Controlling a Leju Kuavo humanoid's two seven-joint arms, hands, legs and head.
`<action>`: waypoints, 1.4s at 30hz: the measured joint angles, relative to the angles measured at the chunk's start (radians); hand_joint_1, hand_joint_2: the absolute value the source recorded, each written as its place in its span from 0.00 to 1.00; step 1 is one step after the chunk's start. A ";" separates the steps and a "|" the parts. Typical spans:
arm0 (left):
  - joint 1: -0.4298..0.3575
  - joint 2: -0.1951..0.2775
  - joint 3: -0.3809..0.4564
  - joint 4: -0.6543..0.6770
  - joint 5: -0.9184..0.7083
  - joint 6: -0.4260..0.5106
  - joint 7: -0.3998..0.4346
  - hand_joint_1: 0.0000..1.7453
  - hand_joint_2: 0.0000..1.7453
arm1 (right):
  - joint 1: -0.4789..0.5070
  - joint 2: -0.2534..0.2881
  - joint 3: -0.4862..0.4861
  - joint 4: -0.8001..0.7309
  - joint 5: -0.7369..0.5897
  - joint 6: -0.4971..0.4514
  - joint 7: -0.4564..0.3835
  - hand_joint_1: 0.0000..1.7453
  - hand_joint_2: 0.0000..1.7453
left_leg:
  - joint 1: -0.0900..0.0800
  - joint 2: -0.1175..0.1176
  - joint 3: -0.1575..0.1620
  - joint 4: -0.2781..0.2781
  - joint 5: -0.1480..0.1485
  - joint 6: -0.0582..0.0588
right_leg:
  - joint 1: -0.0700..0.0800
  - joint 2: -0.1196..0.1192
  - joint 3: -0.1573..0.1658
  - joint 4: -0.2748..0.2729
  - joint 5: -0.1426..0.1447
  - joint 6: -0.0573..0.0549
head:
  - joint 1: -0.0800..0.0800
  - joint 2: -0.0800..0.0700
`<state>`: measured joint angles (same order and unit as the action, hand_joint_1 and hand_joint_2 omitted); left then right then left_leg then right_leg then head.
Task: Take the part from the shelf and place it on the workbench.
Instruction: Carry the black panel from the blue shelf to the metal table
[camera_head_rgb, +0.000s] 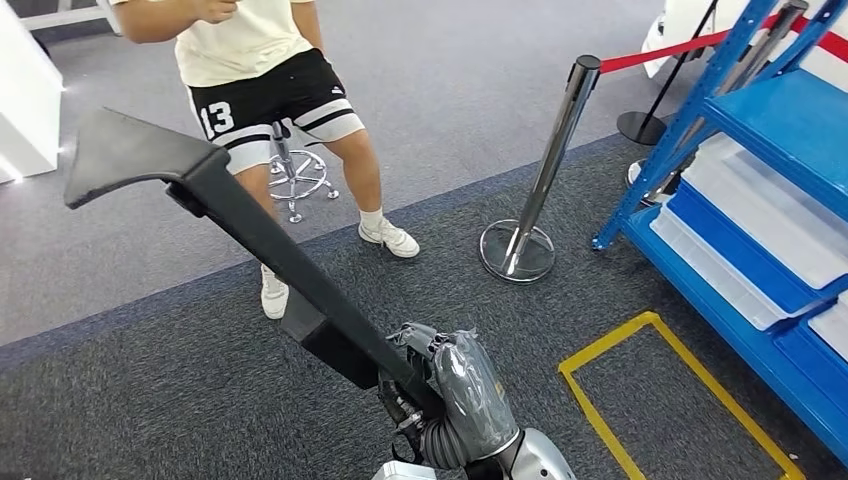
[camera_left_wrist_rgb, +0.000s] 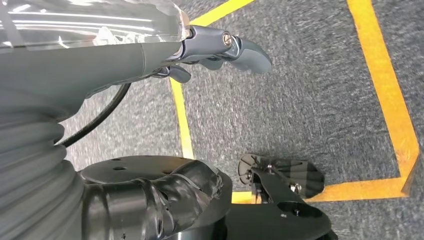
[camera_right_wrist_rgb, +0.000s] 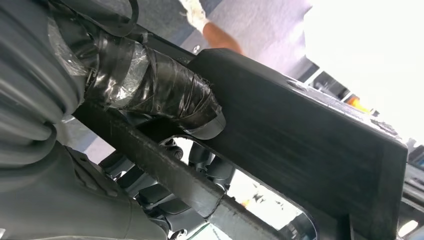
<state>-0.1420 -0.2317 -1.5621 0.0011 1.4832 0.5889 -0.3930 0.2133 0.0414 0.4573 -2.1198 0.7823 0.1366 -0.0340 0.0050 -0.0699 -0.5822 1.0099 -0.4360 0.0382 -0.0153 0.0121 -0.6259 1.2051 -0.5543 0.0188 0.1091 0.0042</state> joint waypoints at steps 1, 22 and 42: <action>0.000 -0.001 0.000 0.000 -0.001 0.000 0.000 0.00 1.00 | 0.003 0.000 -0.003 -0.003 0.009 0.009 -0.006 1.00 1.00 | -0.001 -0.013 -0.001 0.005 -0.002 -0.003 | -0.001 0.024 0.029 -0.067 0.033 -0.003 | 0.000 0.000; 0.013 0.010 0.000 0.000 -0.064 -0.017 -0.007 0.00 1.00 | -0.009 0.059 -0.149 0.001 0.221 0.064 -0.064 1.00 1.00 | -0.004 0.104 -0.002 0.006 -0.015 -0.015 | 0.010 -0.130 0.103 -0.177 0.038 -0.008 | -0.002 0.000; 0.006 0.021 0.000 0.000 -0.068 -0.025 -0.009 0.00 1.00 | -0.023 0.079 -0.186 0.002 0.276 0.078 -0.068 1.00 1.00 | 0.002 0.055 -0.121 0.244 -0.135 -0.051 | 0.003 -0.029 0.068 -0.186 0.081 -0.044 | -0.003 0.001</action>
<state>-0.1357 -0.2104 -1.5621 0.0011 1.4149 0.5643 -0.4016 0.1906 0.1205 0.2714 -2.1180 1.0585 0.2142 -0.1020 0.0067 -0.0149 -0.7029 1.2538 -0.5714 -0.0126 -0.0119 -0.0170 -0.5578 1.0188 -0.4730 -0.0253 0.1064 0.0050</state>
